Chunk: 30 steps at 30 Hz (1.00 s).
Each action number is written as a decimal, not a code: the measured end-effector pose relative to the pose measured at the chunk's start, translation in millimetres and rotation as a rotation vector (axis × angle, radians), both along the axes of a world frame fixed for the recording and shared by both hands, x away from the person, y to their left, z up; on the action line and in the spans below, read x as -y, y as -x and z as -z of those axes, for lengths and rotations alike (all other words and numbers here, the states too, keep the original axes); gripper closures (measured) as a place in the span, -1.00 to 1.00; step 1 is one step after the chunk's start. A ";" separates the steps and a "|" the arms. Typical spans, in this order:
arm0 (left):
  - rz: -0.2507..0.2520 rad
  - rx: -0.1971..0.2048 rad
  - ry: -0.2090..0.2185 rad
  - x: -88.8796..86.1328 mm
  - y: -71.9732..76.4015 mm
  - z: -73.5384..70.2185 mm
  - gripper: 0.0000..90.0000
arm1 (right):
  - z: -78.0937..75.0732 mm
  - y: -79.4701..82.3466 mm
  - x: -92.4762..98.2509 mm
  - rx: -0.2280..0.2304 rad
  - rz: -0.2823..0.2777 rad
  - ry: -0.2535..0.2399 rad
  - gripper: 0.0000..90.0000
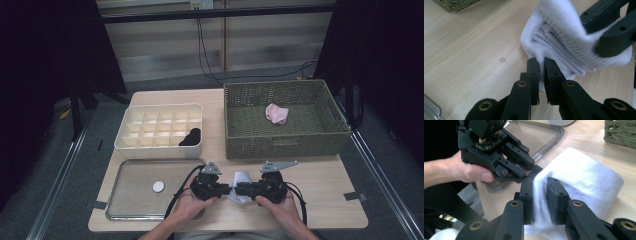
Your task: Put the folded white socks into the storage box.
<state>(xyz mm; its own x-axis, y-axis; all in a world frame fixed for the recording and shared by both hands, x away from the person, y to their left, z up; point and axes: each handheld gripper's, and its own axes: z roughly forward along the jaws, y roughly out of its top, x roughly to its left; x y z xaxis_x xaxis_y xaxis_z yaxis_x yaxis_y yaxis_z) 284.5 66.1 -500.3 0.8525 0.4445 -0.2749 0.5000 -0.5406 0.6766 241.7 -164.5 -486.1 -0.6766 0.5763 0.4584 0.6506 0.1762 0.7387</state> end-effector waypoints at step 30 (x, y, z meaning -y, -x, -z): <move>-0.086 -0.020 0.128 -1.5 -11.4 -13.5 0.25 | 11.9 2.2 -1.8 -0.021 -0.001 0.015 0.70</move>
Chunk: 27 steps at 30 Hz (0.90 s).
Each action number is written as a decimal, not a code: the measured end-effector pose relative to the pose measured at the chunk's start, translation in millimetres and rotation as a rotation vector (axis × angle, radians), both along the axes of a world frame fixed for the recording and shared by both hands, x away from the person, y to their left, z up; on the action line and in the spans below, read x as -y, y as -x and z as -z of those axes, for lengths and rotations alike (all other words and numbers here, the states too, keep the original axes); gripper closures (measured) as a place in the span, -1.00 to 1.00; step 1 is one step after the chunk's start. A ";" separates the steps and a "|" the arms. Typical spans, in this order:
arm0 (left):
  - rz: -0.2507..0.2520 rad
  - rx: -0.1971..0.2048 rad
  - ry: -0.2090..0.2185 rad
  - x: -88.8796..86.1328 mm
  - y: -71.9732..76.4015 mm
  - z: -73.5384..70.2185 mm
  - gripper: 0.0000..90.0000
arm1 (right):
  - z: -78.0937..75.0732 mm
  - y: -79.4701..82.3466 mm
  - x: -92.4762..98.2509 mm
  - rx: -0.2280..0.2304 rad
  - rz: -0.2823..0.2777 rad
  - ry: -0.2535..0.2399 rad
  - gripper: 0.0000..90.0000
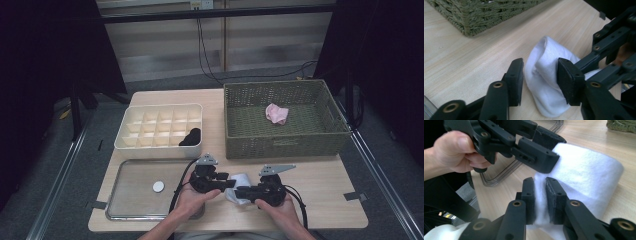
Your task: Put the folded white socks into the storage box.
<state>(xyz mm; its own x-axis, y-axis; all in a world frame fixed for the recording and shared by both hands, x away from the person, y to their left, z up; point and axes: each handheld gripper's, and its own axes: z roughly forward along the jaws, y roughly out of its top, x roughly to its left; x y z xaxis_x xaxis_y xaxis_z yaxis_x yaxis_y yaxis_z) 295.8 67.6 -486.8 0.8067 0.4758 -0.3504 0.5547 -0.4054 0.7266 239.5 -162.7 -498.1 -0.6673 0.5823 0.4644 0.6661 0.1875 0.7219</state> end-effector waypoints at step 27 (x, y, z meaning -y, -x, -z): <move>0.086 -0.002 -0.068 9.2 5.3 11.6 -0.08 | -2.5 4.9 39.0 -0.057 0.121 0.137 0.62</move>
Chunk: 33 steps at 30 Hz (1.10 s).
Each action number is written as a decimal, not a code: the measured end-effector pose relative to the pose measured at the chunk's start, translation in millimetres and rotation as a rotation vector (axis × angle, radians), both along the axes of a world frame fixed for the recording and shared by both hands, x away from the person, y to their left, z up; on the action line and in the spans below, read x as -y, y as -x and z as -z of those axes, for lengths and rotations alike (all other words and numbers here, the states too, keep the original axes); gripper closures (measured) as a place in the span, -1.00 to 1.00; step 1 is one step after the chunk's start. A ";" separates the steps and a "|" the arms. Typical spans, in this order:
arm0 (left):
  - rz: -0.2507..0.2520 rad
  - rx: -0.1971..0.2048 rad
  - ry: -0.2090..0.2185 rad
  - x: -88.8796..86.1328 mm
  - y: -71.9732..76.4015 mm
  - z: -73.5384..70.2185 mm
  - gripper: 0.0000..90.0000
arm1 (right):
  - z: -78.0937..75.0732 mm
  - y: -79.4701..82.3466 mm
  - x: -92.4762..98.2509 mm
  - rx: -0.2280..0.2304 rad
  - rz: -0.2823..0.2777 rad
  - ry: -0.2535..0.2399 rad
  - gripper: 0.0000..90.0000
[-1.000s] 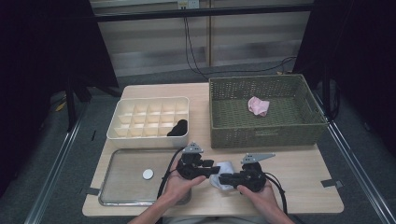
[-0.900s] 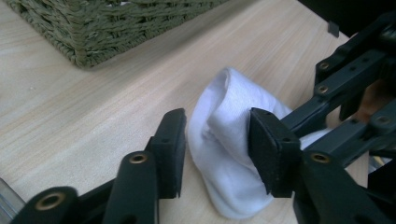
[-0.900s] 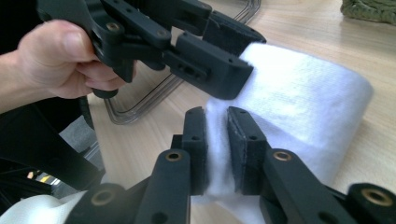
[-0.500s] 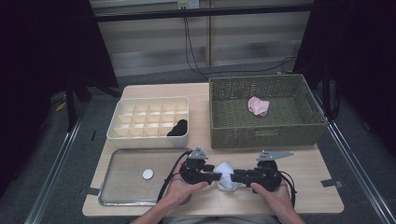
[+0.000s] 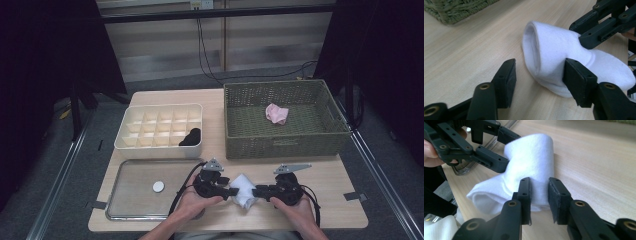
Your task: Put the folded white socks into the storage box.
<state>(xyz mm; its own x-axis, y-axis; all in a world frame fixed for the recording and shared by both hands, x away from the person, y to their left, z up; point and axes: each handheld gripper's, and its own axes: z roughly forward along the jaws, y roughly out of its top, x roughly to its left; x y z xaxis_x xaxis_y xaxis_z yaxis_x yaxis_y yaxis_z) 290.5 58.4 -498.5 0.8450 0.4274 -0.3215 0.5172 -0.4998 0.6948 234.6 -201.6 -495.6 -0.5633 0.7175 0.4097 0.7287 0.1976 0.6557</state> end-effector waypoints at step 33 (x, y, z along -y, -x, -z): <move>0.087 -0.012 0.062 -4.4 7.4 -9.4 0.45 | 9.2 -3.4 -18.8 0.044 -0.040 -0.025 0.67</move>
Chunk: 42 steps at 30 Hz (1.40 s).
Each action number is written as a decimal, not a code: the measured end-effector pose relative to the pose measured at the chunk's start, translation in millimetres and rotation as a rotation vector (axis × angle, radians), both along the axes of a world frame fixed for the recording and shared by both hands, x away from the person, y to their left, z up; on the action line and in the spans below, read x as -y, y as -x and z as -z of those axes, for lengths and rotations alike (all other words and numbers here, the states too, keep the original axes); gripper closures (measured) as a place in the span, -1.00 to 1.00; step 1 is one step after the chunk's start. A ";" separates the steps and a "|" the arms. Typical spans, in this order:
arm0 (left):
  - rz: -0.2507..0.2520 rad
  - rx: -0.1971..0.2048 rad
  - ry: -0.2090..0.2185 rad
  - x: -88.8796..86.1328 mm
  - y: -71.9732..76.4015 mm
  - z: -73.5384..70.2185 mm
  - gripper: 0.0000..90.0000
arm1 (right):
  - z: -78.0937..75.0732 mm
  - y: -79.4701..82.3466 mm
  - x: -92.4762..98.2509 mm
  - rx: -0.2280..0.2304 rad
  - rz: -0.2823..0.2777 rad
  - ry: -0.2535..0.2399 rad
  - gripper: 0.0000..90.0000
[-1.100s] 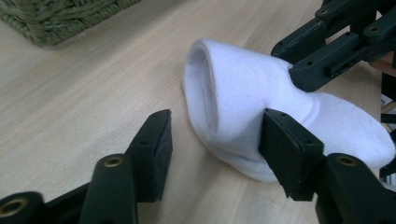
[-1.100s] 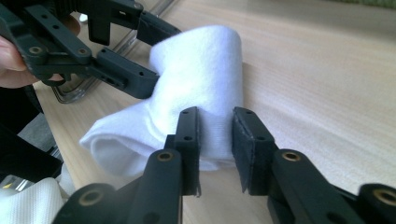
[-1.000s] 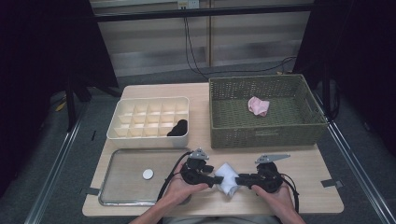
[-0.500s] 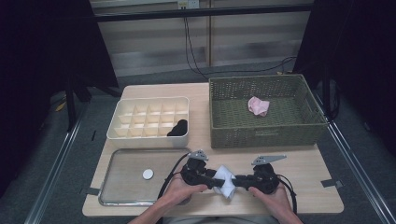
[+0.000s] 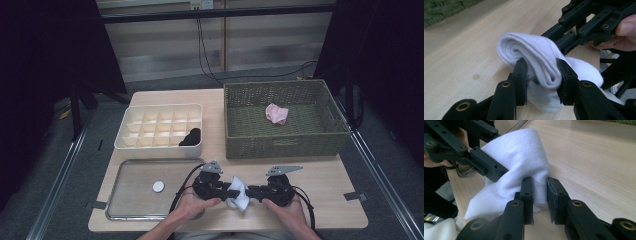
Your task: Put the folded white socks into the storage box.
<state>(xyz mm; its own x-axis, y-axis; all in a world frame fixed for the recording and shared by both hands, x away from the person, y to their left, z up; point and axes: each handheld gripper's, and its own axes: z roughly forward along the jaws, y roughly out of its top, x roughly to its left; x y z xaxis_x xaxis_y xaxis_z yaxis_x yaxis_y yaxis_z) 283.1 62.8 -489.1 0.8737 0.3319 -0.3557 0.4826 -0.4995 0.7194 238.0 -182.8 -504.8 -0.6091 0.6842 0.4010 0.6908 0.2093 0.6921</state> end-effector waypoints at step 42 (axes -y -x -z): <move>-0.131 0.102 -0.001 -44.8 -9.5 -23.3 0.48 | -20.7 -10.7 19.0 0.138 0.079 -0.105 -0.49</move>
<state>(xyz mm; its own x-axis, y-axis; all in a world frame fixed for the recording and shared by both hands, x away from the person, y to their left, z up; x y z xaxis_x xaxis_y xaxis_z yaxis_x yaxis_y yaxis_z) 292.6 107.5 -465.7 0.8546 0.4453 -0.2672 0.4681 -0.4377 0.7677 248.7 -201.8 -484.1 -0.6093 0.6910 0.3889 0.5992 0.0800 0.7966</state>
